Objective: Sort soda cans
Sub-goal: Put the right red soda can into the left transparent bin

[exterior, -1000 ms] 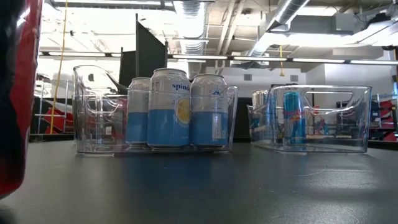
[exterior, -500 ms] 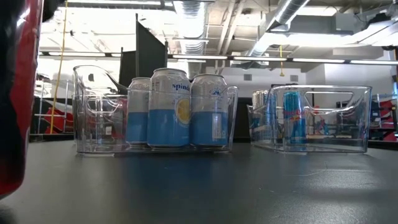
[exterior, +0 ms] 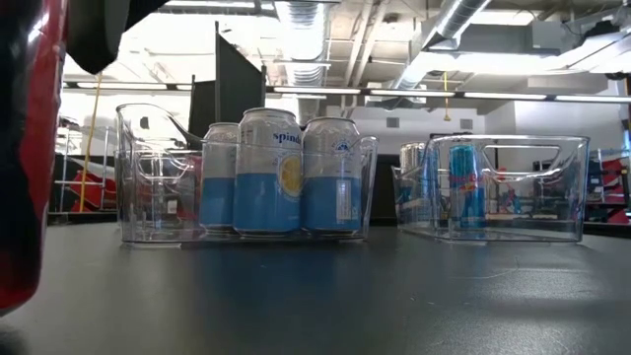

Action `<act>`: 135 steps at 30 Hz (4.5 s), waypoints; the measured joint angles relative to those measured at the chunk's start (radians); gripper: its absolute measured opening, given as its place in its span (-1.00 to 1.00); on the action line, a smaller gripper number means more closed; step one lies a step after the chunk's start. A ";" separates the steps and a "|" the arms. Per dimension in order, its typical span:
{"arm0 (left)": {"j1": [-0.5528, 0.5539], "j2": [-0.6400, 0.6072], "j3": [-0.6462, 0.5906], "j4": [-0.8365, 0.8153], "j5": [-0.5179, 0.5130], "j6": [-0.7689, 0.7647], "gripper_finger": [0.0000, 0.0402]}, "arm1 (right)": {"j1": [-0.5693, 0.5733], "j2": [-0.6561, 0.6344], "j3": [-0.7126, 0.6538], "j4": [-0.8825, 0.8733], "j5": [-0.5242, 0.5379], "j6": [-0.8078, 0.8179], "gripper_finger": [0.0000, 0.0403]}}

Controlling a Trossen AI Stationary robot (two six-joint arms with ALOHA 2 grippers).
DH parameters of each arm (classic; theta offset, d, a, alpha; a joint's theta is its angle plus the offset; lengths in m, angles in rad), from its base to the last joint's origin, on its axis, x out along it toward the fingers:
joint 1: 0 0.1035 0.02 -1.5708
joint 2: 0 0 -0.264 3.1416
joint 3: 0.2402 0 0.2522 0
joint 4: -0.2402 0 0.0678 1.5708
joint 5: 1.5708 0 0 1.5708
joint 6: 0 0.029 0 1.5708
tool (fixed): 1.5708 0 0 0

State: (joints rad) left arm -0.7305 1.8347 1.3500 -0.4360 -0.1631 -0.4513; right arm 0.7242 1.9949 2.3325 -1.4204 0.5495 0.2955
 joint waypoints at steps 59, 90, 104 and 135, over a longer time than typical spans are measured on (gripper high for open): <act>0.014 -0.029 0.485 -0.783 -0.260 0.052 0.51 | 0.003 0.000 0.000 -0.004 0.000 -0.008 0.93; 0.867 -0.430 0.429 -0.900 -0.213 0.238 0.51 | 0.008 0.000 0.000 -0.010 0.001 -0.009 0.93; 1.200 -0.422 -0.005 -0.499 0.055 0.369 0.51 | 0.068 0.000 0.000 -0.012 0.001 -0.008 0.93; 1.379 -0.425 -0.487 0.125 0.135 0.467 0.51 | 0.055 0.000 0.000 -0.016 0.001 0.018 0.93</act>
State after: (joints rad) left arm 0.6482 1.4101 0.8625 -0.3111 -0.0278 0.0152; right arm 0.7790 1.9949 2.3325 -1.4361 0.5507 0.3136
